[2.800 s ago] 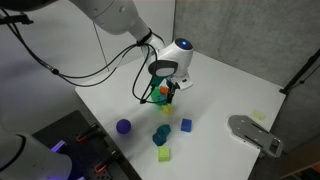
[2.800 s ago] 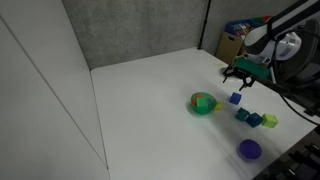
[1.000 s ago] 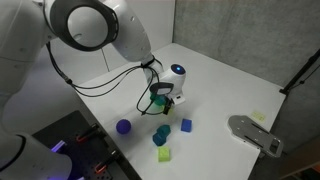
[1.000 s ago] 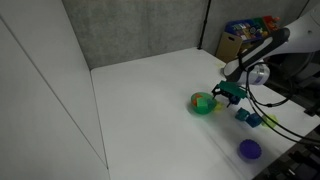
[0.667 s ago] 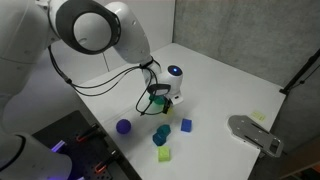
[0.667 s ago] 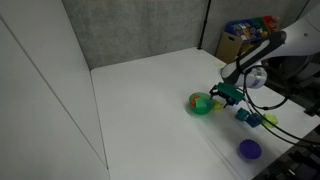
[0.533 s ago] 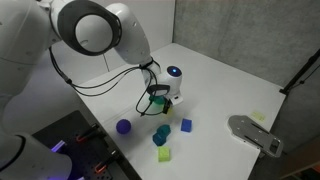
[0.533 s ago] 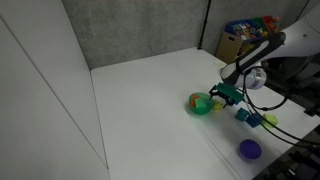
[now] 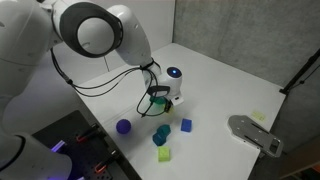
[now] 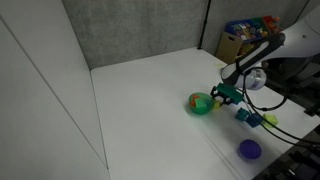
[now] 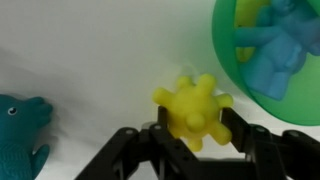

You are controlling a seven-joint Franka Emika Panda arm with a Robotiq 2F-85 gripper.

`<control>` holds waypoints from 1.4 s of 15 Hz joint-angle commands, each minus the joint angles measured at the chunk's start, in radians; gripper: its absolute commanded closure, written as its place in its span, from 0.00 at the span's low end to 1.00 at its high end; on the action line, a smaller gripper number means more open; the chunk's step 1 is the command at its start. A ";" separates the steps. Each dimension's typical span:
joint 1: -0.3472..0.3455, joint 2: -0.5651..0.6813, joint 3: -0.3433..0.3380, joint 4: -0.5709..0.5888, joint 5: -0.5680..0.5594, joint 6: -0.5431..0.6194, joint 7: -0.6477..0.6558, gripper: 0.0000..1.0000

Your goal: Put the yellow toy in the bowl

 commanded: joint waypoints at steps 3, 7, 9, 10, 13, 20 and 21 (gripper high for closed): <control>0.002 -0.068 -0.029 -0.001 0.012 -0.024 0.001 0.74; 0.010 -0.152 -0.033 -0.020 0.013 -0.016 0.000 0.79; 0.014 -0.194 -0.026 -0.032 0.015 -0.018 -0.004 0.79; 0.015 -0.218 -0.017 -0.046 0.018 -0.019 -0.013 0.79; 0.030 -0.259 0.001 -0.080 0.018 -0.009 -0.024 0.79; 0.117 -0.249 -0.030 -0.154 -0.024 0.060 -0.014 0.79; 0.126 -0.242 -0.036 -0.163 -0.029 0.071 -0.014 0.79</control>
